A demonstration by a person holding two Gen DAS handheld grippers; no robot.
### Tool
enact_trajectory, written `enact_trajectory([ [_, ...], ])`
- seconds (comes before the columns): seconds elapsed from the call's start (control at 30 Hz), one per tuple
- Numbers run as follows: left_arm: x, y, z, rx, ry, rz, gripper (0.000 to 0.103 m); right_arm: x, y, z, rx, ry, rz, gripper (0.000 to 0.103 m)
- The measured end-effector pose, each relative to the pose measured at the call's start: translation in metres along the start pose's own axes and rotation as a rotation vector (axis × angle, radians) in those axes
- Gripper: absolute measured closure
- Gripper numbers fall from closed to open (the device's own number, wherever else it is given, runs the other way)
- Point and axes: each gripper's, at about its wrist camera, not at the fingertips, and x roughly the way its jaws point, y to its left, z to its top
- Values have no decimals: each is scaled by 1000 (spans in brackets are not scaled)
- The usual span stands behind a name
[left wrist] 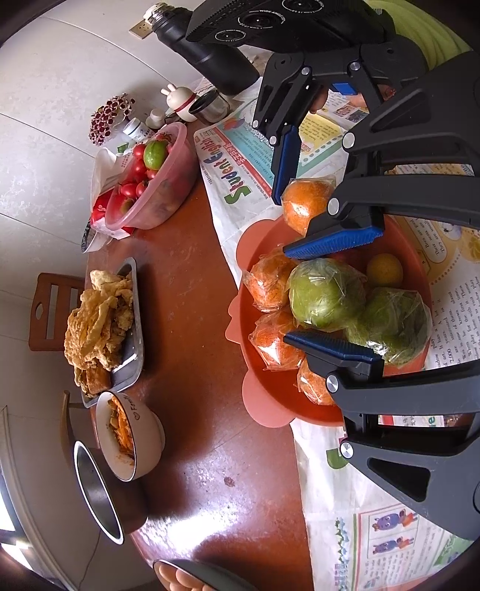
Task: Organize fruits
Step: 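Carry the pomelo and orange into the orange plate and lower them, then open both tools to release the fruit in the plate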
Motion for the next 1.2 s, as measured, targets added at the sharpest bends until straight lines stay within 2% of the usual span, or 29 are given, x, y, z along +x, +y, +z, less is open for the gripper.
enact_trajectory([
  [0.23,-2,0,-1,-3,-4,4,70,-3,-1,-2,9,-3,-8,45],
  [0.43,-6,-2,-2,-1,-10,6,68,-9,-1,-2,19,-12,-22,37],
  [0.5,-8,-2,-3,-3,-15,7,68,-11,-1,-2,22,-19,-37,30],
  [0.87,-19,-3,-6,-14,-38,25,52,-24,0,-1,34,-43,-71,15],
  [1.0,-25,0,-7,-24,-50,40,43,-28,2,1,38,-55,-89,11],
  [1.03,-26,0,-7,-27,-53,43,36,-28,2,1,39,-56,-92,10],
  [1.07,-28,0,-8,-29,-56,48,34,-28,2,2,40,-57,-95,10],
  [1.2,-35,2,-8,-40,-70,57,27,-32,2,3,46,-62,-106,8],
])
